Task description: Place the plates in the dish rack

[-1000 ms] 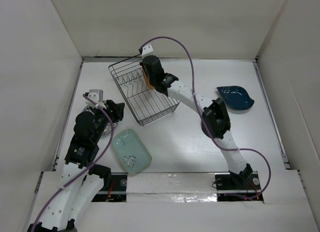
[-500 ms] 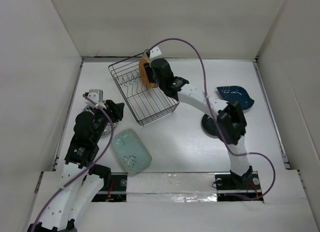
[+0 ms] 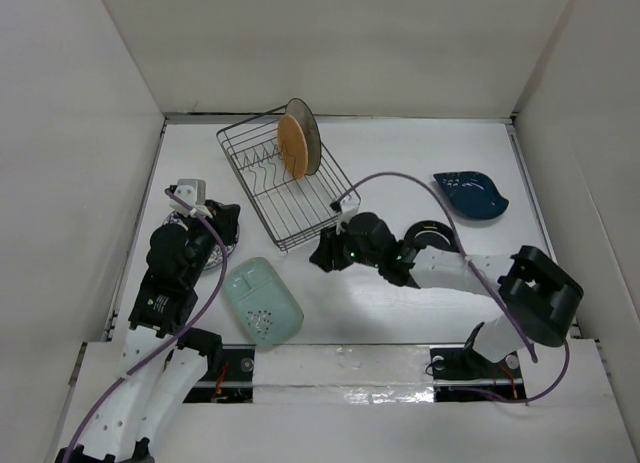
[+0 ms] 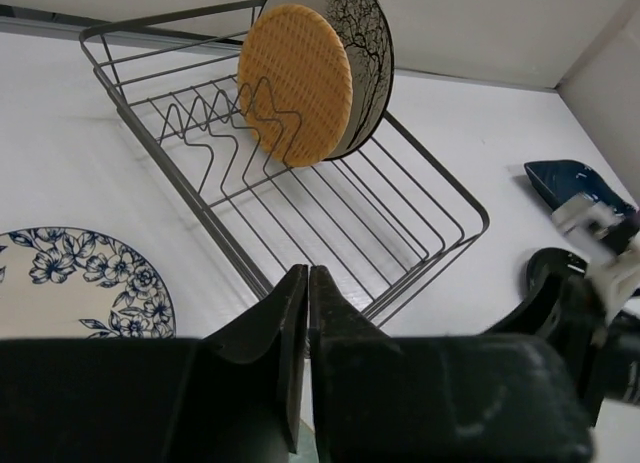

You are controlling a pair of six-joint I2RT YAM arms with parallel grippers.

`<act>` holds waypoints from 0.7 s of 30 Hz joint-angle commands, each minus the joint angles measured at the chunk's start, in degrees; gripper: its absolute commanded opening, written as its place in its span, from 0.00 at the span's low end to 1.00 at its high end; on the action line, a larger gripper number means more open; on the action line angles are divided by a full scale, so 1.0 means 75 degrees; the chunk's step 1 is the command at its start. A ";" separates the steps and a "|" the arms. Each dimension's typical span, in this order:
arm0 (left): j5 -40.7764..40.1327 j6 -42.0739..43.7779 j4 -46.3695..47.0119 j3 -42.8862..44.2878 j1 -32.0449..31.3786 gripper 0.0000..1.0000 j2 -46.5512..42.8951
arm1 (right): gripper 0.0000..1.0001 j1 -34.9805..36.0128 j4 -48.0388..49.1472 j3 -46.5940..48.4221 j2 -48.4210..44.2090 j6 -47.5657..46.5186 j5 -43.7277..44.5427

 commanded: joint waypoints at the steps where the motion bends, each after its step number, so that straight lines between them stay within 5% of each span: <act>1: 0.0009 -0.0011 0.0323 0.0005 -0.0025 0.06 -0.0090 | 0.53 0.0412 0.1346 -0.0301 0.0418 0.1341 -0.0912; 2: 0.0009 -0.0011 0.0311 -0.0007 -0.0025 0.17 -0.0102 | 0.55 0.0494 0.1523 -0.0337 0.0581 0.1483 -0.1018; 6: 0.0068 0.0000 0.0300 -0.0007 -0.0025 0.29 -0.0126 | 0.60 0.0904 0.1900 0.0048 0.1542 0.1883 -0.1464; 21: 0.0068 0.0024 0.0300 0.0016 -0.0025 0.33 -0.0184 | 0.45 0.1046 0.2217 0.0682 0.3442 0.2164 -0.2202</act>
